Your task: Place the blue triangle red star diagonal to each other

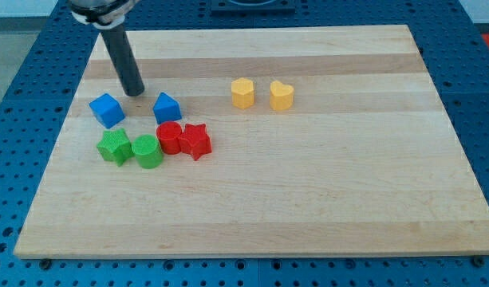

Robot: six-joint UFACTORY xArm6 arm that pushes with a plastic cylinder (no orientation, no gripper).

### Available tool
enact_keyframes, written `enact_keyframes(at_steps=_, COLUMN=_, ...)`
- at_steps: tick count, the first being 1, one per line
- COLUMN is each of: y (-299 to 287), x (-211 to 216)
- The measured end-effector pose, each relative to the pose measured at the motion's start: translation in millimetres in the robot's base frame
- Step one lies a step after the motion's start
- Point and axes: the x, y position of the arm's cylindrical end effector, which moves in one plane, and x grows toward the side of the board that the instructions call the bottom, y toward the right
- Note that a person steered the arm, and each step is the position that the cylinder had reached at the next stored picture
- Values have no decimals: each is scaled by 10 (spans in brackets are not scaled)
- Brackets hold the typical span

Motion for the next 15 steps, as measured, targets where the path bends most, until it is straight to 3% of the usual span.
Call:
enact_keyframes(at_steps=2, y=9, x=404)
enact_keyframes(at_steps=4, y=932, x=422)
enact_keyframes(at_steps=5, y=1092, x=449)
enact_keyframes(at_steps=7, y=898, x=569)
enact_keyframes(at_steps=8, y=859, x=1124)
enact_keyframes(at_steps=9, y=1205, x=1467)
enact_keyframes(at_steps=10, y=1548, x=1466)
enact_keyframes(at_steps=11, y=1525, x=1406)
enact_keyframes(at_steps=13, y=1231, x=882)
enact_keyframes(at_steps=15, y=1198, x=710)
